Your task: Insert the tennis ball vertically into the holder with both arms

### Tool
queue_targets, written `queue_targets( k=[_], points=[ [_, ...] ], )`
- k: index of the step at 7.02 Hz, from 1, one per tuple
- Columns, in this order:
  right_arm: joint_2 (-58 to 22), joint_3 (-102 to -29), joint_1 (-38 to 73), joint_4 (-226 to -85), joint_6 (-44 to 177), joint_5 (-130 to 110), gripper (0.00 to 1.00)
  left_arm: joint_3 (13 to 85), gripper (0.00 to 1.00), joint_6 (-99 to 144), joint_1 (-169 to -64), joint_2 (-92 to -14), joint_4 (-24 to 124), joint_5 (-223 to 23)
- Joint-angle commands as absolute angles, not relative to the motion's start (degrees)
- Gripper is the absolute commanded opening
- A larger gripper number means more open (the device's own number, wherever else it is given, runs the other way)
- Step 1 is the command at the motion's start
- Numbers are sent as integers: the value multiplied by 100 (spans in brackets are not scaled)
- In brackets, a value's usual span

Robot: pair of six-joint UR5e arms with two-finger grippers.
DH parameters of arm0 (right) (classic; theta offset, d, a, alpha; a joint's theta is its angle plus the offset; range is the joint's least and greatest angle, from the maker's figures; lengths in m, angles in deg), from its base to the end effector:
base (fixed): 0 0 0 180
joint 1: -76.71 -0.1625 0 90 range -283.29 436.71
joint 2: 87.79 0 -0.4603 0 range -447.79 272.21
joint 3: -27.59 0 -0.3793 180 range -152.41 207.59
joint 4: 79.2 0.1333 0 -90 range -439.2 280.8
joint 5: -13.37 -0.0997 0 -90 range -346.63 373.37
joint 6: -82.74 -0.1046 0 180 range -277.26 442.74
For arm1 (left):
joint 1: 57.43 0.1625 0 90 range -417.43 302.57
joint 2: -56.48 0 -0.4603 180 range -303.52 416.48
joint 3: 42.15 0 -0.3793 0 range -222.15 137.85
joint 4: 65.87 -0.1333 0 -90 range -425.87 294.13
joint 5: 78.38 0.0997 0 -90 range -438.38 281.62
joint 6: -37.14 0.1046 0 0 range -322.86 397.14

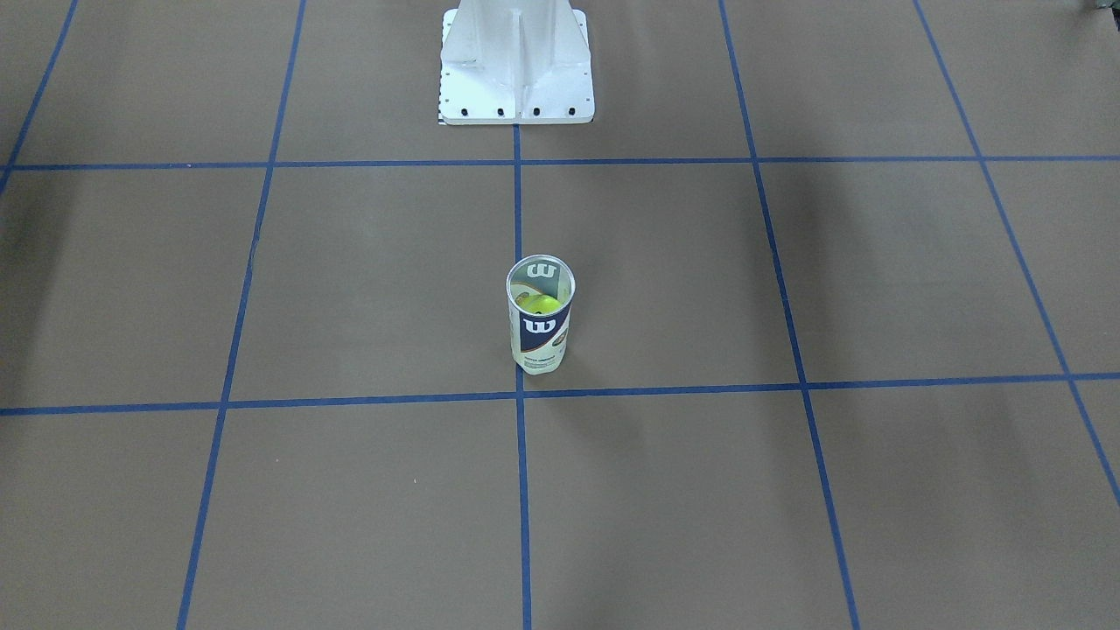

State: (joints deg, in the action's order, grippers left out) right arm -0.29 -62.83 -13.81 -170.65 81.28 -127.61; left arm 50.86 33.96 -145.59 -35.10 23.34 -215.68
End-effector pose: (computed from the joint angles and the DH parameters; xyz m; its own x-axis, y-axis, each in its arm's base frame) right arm 0.0566 -0.4997 0.6663 0.6293 0.0113 0.7771 -0.0251 0.9997 0.0059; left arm -0.0405 -0.4965 0.6564 0.6770 0.0150 -0.7358 0.0055 0.9997 0.0255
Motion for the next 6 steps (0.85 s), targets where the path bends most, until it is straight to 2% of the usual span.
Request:
queue_targets(
  k=[1, 6],
  points=[
    [-51, -6293, -1381, -17061, 8125, -12761, 99, 5075, 99, 3389, -14559, -3510, 2334, -21567],
    [-51, -6302, -1381, -17061, 8125, -12752, 99, 5040, 100, 3371, -14559, -3510, 2326, -21567]
  ],
)
